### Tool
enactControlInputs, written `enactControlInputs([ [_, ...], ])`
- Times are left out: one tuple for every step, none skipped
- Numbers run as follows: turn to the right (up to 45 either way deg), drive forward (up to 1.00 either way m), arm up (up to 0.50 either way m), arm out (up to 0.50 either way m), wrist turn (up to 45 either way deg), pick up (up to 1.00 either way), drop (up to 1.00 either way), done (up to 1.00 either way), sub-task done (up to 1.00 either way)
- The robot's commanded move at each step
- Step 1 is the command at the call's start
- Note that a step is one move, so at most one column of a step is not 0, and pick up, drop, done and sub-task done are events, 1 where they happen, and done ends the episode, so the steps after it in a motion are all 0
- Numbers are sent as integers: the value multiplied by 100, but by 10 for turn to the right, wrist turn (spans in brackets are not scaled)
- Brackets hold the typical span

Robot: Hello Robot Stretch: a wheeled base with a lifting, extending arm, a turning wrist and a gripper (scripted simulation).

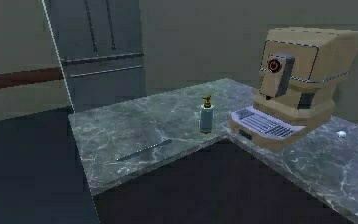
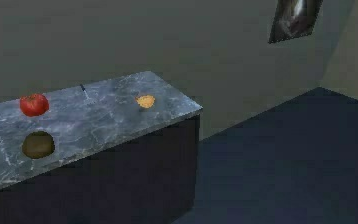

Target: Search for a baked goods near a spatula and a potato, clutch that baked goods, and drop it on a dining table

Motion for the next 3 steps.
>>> enactControlInputs([
  [-60,0,0,0,0,0,0,0,0],
  [450,0,0,0,0,0,0,0,0],
  [450,0,0,0,0,0,0,0,0],
])
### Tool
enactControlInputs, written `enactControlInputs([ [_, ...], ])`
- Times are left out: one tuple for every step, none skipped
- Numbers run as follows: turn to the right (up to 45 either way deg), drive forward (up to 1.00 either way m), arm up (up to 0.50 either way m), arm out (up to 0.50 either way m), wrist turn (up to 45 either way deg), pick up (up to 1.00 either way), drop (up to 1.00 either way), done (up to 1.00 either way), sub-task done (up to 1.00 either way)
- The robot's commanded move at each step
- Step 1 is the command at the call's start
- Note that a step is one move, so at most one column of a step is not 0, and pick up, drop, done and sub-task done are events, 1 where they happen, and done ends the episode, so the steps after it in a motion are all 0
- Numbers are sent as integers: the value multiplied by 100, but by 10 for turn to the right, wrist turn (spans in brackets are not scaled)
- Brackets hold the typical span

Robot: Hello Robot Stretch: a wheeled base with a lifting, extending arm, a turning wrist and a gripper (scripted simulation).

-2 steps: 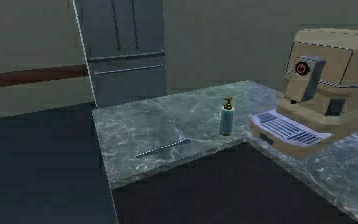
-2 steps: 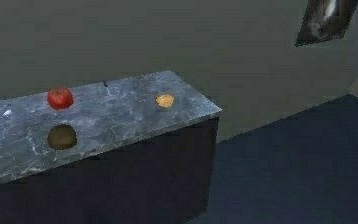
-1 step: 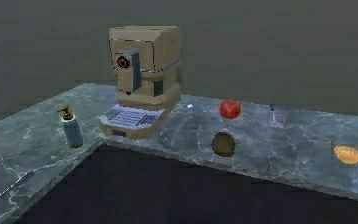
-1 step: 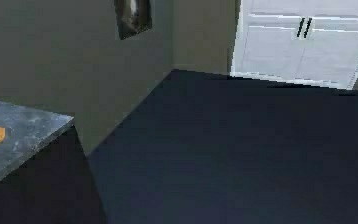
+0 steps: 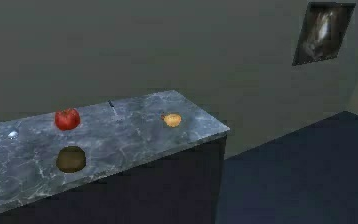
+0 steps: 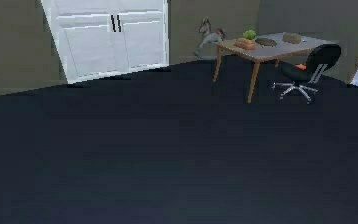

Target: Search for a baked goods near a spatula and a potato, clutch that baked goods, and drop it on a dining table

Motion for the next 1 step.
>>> enactControlInputs([
  [150,0,0,0,0,0,0,0,0],
])
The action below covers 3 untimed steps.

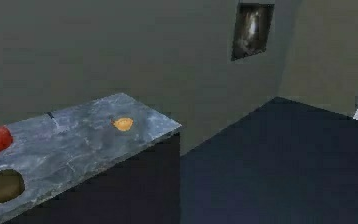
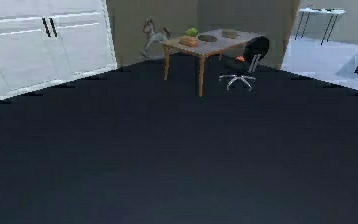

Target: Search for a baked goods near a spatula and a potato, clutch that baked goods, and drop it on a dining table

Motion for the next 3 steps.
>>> enactControlInputs([
  [0,35,0,0,0,0,0,0,0],
  [-450,0,0,0,0,0,0,0,0],
  [-450,0,0,0,0,0,0,0,0],
])
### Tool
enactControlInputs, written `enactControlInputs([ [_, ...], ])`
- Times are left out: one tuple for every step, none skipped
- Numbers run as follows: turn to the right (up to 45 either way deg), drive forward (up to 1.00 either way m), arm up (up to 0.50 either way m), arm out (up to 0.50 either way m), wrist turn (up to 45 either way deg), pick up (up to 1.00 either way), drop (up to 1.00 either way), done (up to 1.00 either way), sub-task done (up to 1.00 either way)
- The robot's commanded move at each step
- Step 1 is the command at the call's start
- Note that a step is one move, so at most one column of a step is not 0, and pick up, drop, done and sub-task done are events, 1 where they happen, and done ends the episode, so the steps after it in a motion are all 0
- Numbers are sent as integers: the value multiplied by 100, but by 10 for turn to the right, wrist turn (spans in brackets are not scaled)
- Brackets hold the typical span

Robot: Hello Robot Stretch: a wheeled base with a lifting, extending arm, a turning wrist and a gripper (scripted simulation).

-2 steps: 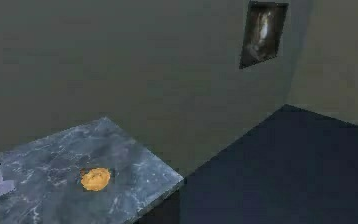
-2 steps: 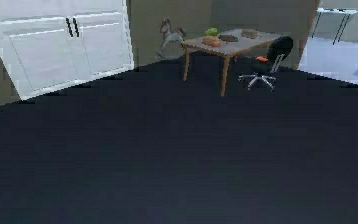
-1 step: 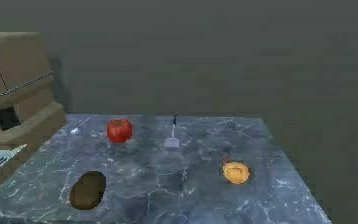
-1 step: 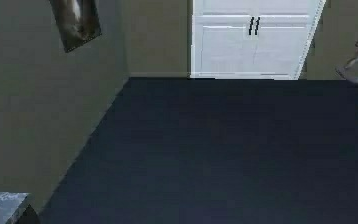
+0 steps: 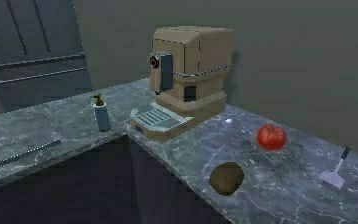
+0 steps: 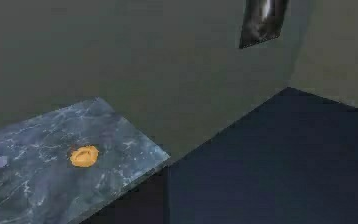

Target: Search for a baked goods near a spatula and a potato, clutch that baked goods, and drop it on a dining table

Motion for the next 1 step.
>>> enactControlInputs([
  [-210,0,0,0,0,0,0,0,0],
])
